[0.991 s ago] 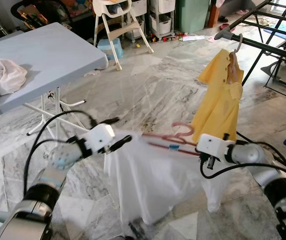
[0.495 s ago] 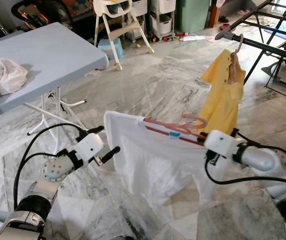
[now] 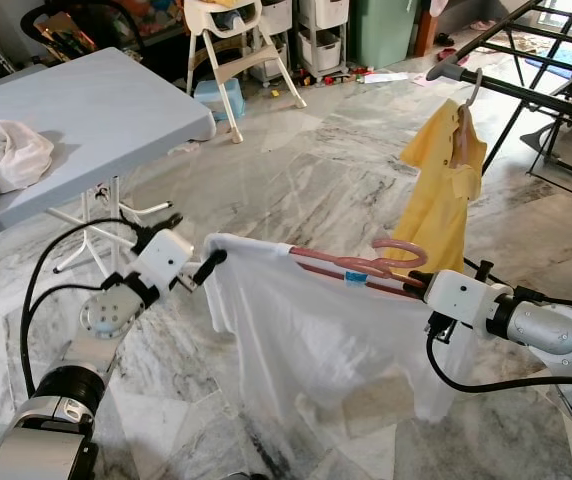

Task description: Hang hanger

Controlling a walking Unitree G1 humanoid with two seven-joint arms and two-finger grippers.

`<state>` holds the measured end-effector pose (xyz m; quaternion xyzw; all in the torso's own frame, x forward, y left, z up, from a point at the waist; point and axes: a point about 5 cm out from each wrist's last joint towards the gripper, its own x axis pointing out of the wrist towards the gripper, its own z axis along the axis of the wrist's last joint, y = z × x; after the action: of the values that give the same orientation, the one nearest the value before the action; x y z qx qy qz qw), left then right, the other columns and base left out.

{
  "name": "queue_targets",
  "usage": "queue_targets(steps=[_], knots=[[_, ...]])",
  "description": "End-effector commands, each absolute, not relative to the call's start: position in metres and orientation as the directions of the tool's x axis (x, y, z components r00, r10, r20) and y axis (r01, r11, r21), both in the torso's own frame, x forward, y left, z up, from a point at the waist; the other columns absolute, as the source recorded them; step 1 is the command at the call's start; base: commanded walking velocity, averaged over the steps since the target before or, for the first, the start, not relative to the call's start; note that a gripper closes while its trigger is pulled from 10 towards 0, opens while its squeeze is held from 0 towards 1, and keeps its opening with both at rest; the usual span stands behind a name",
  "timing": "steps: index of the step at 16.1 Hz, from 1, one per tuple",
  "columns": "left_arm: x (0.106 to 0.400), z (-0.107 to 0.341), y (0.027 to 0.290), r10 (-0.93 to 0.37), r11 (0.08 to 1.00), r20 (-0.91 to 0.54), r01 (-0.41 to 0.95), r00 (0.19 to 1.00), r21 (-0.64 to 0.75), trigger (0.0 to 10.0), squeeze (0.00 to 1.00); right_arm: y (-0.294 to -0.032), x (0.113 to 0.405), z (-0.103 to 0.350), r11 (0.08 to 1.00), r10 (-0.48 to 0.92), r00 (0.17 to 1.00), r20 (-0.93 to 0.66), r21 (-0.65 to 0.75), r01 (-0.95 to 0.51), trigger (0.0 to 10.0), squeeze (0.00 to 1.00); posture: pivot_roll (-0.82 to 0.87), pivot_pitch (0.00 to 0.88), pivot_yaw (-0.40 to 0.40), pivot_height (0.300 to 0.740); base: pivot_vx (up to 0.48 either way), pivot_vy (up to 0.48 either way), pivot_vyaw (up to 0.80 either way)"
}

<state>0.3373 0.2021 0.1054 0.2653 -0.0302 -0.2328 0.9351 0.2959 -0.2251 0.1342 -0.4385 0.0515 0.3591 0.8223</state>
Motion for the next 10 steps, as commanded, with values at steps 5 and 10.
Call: queue_targets(steps=[5,10], knots=[[0.317,0.072,0.185,-0.622,0.708,-0.190,0.649,0.759,0.278,0.0,0.00,-0.223,0.297,0.153,0.362,0.575,0.746,-0.336,-0.714,-0.600,0.0,0.00,-0.23,0.049,0.131,0.740,0.000,0.000,0.00],[0.310,0.058,0.193,-0.635,0.706,-0.271,0.686,0.723,0.176,0.0,0.00,-0.223,0.296,0.153,0.362,0.574,0.749,-0.331,-0.718,-0.595,0.0,0.00,-0.23,0.053,0.137,0.740,0.000,0.000,0.00]])
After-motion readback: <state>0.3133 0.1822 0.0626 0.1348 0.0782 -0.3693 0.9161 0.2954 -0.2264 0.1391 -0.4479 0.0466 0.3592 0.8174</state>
